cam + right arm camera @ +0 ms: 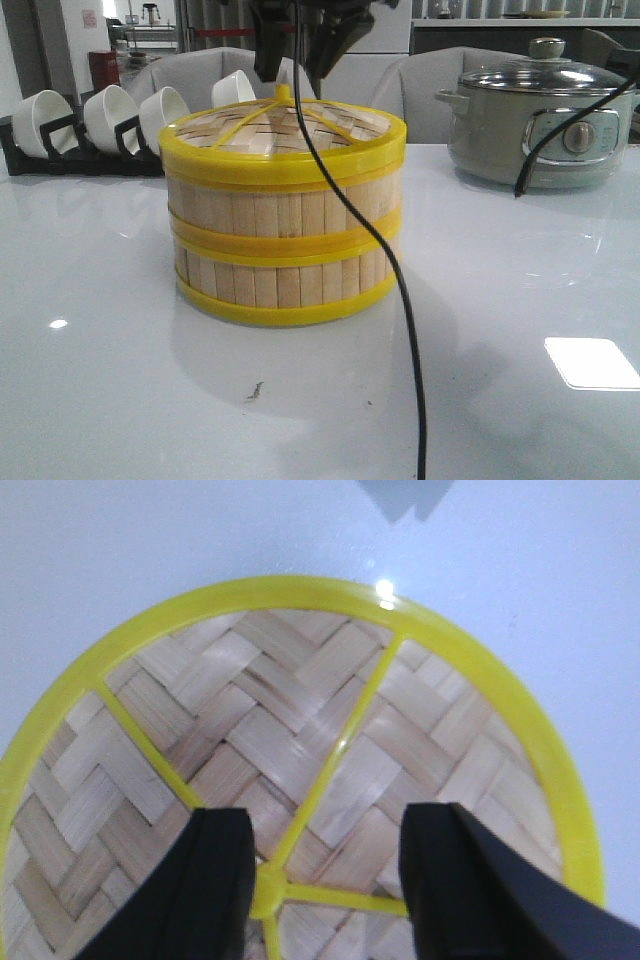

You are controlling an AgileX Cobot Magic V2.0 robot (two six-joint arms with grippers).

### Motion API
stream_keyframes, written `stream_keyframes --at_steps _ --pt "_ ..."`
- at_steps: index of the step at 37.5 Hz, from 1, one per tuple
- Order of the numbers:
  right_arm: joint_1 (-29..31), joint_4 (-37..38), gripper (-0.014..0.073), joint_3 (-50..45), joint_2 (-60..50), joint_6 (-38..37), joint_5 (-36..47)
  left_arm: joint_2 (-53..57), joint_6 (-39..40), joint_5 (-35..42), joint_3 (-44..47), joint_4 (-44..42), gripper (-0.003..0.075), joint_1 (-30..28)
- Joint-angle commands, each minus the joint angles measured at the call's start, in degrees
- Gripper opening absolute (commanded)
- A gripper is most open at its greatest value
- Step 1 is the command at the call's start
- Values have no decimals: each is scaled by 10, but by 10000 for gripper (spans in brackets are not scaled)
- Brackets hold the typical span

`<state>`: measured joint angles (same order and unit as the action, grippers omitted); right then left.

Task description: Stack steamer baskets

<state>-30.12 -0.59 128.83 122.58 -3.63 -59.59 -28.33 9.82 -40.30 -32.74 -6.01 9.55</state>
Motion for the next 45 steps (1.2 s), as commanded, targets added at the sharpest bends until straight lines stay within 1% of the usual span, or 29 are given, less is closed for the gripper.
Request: stream_keyframes --at_steps 1,7,12,16,23,29,32,33,35,45 --pt "26 16 370 8 -84 7 40 -2 5 46 -17 0 87 -1" --pt "86 13 307 -32 -148 7 37 -2 5 46 -17 0 86 -1" --pt "143 12 295 -105 -231 7 54 -2 5 46 -17 0 87 -1" --pt "191 12 295 -200 -309 7 97 -2 5 46 -17 0 86 -1" --pt "264 12 295 -381 -466 7 204 -2 5 46 -17 0 86 -1" --pt "297 12 295 -545 -603 7 278 -2 5 46 -17 0 86 -1" --pt "306 12 295 -622 -666 7 302 -2 5 46 -17 0 86 -1" --pt "310 12 295 -661 -709 7 310 -2 5 46 -17 0 86 -1" --pt "311 12 295 -710 -755 7 318 -2 5 46 -17 0 87 -1" --pt "325 12 295 -879 -938 7 339 -2 5 46 -17 0 86 -1"
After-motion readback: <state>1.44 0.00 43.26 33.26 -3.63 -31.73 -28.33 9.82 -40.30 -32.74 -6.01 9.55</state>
